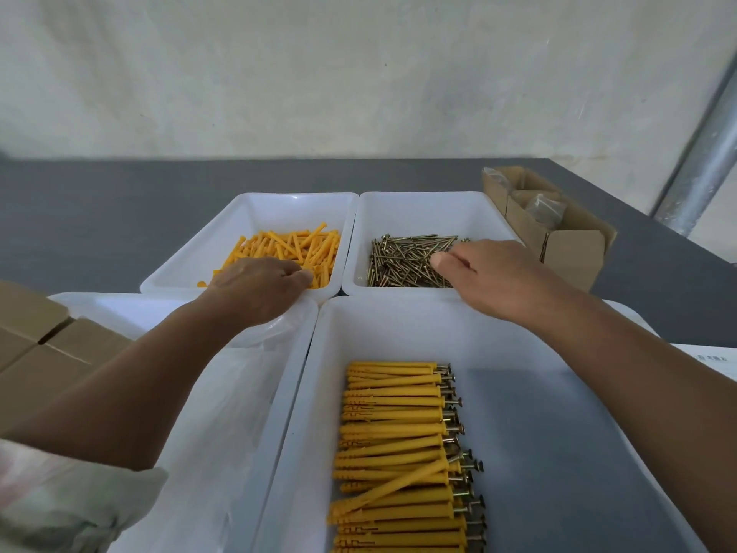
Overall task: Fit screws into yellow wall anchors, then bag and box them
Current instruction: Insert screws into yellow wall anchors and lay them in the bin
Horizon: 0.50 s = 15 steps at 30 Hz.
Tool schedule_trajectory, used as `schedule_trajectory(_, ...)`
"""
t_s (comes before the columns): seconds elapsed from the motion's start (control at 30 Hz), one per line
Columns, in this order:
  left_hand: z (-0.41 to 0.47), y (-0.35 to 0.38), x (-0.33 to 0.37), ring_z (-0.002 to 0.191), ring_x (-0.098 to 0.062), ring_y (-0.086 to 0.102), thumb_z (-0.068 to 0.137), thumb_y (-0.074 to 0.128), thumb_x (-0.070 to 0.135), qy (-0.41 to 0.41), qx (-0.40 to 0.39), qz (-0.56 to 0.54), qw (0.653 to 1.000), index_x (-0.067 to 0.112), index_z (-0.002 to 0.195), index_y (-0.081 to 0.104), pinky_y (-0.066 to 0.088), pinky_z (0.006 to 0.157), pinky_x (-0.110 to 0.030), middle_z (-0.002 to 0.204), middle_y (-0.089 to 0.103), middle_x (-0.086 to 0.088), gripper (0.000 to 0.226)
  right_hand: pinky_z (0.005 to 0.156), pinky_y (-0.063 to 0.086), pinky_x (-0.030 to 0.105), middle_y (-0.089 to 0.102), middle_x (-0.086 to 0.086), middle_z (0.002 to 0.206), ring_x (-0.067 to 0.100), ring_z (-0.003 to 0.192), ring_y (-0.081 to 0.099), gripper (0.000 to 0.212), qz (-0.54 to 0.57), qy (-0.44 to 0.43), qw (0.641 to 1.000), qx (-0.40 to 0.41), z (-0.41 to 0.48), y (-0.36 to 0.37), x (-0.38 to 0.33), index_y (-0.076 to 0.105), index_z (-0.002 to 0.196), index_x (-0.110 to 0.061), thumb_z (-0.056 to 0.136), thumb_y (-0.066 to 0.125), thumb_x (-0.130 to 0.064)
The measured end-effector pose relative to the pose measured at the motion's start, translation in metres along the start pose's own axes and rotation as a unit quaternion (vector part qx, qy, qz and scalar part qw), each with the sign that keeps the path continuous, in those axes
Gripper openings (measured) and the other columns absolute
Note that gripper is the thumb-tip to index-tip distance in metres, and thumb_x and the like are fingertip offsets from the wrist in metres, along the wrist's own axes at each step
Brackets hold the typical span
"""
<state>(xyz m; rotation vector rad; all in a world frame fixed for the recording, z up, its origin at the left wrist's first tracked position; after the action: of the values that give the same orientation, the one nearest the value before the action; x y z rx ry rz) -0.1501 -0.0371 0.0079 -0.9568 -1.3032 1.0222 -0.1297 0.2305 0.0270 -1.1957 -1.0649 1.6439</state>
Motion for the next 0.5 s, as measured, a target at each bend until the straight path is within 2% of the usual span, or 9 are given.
schedule_trajectory(0.07,-0.001,0.001,0.001,0.096,-0.019,0.049,0.099,0.037,0.048,0.007,-0.004,-0.004,1.000,0.028,0.103,0.068,0.036,0.079,-0.032,0.103,0.063,0.003,0.038,0.069,0.038,0.032,0.062,0.000,0.087,0.024,0.092,0.057,0.056,0.003,0.038,0.998,-0.048,0.000,0.012,0.013,0.059,0.083,-0.023,0.100,0.020,-0.059)
schedule_trajectory(0.1,-0.001,0.001,0.001,0.096,-0.019,0.050,0.099,0.037,0.047,0.010,-0.003,-0.008,1.000,0.027,0.102,0.069,0.036,0.079,-0.032,0.102,0.064,0.003,0.037,0.078,0.041,0.034,0.065,0.003,0.103,0.027,0.105,0.056,0.063,-0.008,0.050,0.996,-0.069,0.001,0.017,0.016,0.064,0.100,-0.024,0.099,0.015,-0.063)
schedule_trajectory(0.17,-0.001,0.001,0.002,0.096,-0.020,0.052,0.098,0.039,0.044,0.012,0.001,-0.021,1.000,0.026,0.098,0.069,0.037,0.077,-0.032,0.097,0.064,0.004,0.035,0.091,0.040,0.040,0.058,0.006,0.132,0.028,0.122,0.050,0.073,-0.046,0.061,0.992,-0.104,0.005,0.025,0.020,0.057,0.131,-0.029,0.096,0.007,-0.068)
schedule_trajectory(0.2,-0.002,0.000,0.002,0.096,-0.020,0.053,0.098,0.041,0.043,0.013,0.004,-0.032,0.999,0.026,0.097,0.069,0.036,0.077,-0.032,0.094,0.063,0.005,0.033,0.093,0.039,0.041,0.055,0.005,0.139,0.028,0.126,0.048,0.076,-0.064,0.064,0.989,-0.118,0.007,0.028,0.021,0.052,0.137,-0.031,0.094,0.004,-0.070)
schedule_trajectory(0.33,-0.004,-0.003,0.005,0.098,-0.016,0.051,0.098,0.044,0.032,0.031,0.010,-0.081,0.996,0.029,0.099,0.072,0.034,0.079,-0.029,0.099,0.062,0.008,0.028,0.099,0.037,0.045,0.044,0.005,0.150,0.029,0.134,0.043,0.085,-0.084,0.086,0.981,-0.153,0.016,0.036,0.027,0.047,0.144,-0.027,0.090,0.003,-0.075)
schedule_trajectory(0.5,-0.006,-0.004,0.010,0.098,-0.010,0.047,0.096,0.046,0.021,0.057,0.009,-0.107,0.993,0.034,0.092,0.071,0.032,0.081,-0.024,0.098,0.059,0.014,0.027,0.108,0.030,0.046,0.033,0.004,0.158,0.029,0.142,0.032,0.082,-0.066,0.085,0.979,-0.174,0.020,0.040,0.030,0.040,0.149,-0.028,0.090,0.006,-0.076)
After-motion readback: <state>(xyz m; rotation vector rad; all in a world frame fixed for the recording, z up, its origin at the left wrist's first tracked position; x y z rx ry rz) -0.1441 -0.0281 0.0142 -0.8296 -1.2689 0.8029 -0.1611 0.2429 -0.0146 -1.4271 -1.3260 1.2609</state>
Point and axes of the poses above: each hand's wrist, its own z-axis towards the middle knuckle, its own y-axis out of the palm, x = y × z, the point moved 6 cm from there along z, towards the middle knuckle
